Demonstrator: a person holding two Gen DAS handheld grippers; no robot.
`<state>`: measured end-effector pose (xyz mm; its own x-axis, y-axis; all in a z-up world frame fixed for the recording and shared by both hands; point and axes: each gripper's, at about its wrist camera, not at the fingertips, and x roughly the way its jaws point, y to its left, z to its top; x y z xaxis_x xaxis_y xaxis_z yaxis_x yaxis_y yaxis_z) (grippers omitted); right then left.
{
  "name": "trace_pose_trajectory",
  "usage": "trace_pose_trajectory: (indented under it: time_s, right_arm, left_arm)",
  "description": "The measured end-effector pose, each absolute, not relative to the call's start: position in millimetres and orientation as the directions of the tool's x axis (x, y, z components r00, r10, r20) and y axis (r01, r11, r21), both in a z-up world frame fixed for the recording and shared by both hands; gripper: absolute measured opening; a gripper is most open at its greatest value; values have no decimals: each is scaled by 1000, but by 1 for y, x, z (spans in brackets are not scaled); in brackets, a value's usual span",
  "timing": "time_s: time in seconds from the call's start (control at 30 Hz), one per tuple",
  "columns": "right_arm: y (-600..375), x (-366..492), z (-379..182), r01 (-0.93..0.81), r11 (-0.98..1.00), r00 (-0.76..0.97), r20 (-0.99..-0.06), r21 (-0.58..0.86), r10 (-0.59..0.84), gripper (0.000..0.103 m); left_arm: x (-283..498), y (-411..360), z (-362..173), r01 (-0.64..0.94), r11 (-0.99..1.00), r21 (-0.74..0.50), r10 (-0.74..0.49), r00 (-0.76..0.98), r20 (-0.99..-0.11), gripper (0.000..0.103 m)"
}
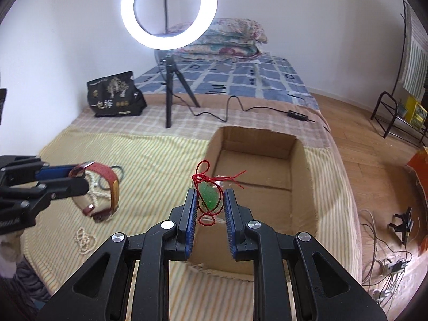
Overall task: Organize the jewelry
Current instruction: 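Carry the jade pendant and red watch with both grippers over the cardboard box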
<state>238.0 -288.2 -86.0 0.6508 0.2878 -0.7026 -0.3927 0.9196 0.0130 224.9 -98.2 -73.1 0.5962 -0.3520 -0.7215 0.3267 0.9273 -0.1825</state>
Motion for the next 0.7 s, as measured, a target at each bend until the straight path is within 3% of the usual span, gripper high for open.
trace_pose_trajectory:
  time_s: [0.7]
  right_arm:
    - [-333, 331, -114, -284, 957, 646, -727, 53, 232, 18]
  left_arm:
    - [258, -194, -110, 402, 897, -184, -394, 539, -745, 18]
